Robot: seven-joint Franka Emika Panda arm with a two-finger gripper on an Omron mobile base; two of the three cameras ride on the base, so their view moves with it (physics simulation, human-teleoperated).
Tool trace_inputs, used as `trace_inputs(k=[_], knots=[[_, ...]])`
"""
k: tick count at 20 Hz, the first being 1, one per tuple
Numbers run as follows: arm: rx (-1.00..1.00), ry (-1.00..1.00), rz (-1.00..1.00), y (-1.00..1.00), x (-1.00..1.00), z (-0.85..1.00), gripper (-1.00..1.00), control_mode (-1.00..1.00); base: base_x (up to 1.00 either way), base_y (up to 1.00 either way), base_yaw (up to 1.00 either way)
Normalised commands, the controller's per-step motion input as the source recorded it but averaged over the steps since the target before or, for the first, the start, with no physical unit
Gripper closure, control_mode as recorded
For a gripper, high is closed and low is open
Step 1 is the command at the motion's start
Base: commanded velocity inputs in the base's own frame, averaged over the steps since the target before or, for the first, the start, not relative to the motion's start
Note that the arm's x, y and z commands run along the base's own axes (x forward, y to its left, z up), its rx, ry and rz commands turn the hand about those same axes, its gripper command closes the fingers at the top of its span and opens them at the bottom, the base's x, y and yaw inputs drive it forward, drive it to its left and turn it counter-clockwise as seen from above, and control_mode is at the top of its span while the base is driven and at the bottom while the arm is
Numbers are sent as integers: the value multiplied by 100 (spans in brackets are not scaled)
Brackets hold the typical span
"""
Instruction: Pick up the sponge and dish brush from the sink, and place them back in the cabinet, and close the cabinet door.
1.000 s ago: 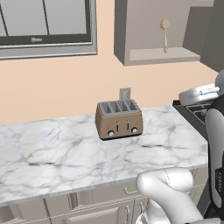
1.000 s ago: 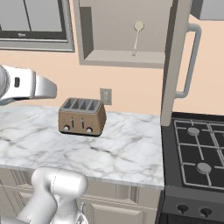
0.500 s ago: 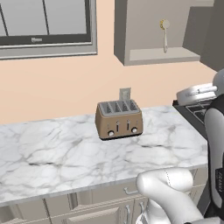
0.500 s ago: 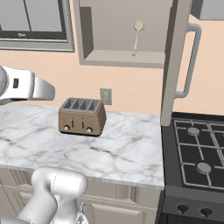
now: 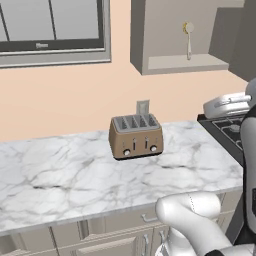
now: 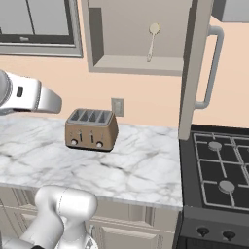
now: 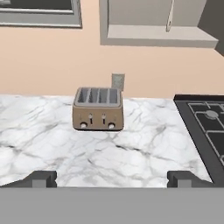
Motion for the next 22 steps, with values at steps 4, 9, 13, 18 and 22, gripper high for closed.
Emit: trace_inputs(k=[4, 9, 13, 18, 22], knots=[[0, 0, 0, 0, 0, 0, -100, 100, -40, 0, 0], [0, 0, 0, 0, 0, 0, -100, 100, -53, 0, 0], [0, 0, 0, 0, 0, 0, -100, 100, -57, 0, 0], [0, 0, 0, 0, 0, 0, -100, 100, -64, 0, 0], [0, 0, 0, 0, 0, 0, -100, 100, -59, -4, -3]])
